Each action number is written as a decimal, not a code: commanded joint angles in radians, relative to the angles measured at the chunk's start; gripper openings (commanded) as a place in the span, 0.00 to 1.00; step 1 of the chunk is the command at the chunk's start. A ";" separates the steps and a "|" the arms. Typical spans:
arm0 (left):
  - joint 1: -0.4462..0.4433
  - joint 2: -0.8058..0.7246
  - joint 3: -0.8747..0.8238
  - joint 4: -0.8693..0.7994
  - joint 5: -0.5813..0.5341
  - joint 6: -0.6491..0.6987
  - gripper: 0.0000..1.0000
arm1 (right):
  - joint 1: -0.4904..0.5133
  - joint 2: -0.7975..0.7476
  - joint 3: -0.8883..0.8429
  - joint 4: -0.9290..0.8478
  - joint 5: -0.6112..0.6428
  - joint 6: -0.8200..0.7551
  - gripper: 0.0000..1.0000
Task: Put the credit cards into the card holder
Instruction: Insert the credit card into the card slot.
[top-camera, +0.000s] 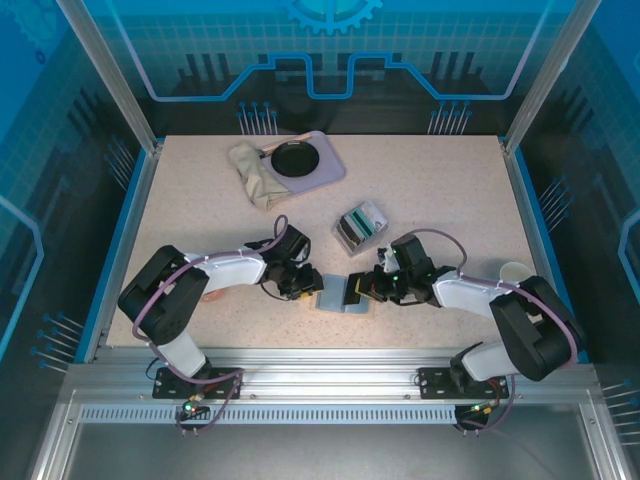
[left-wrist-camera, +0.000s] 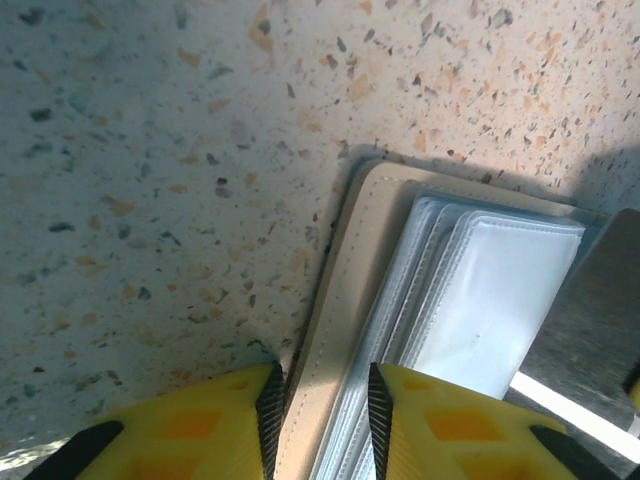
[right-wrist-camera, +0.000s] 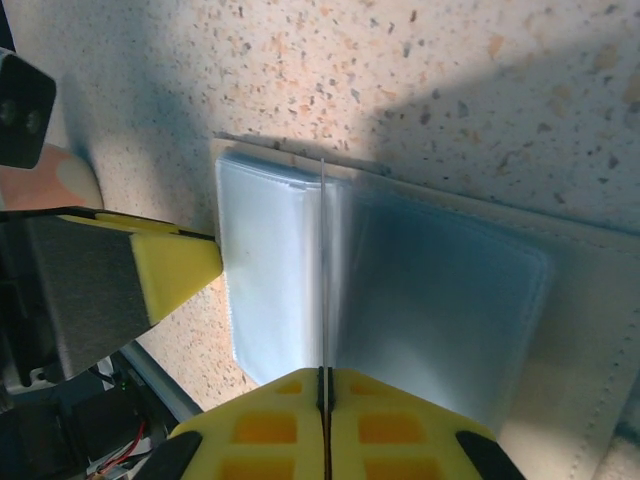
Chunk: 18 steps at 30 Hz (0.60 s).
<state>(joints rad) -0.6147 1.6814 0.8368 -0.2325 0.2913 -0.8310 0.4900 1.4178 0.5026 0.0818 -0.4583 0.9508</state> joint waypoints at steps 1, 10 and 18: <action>-0.020 0.031 0.018 -0.015 0.012 0.015 0.32 | 0.005 0.036 -0.022 0.074 -0.038 0.028 0.06; -0.022 0.026 0.012 -0.012 0.006 -0.005 0.30 | 0.009 0.004 -0.042 0.091 -0.030 0.055 0.06; -0.025 0.021 -0.001 0.018 0.017 -0.041 0.29 | 0.018 0.016 -0.053 0.137 -0.051 0.083 0.05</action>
<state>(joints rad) -0.6163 1.6825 0.8391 -0.2382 0.2859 -0.8429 0.4927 1.4345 0.4637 0.1822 -0.4904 1.0069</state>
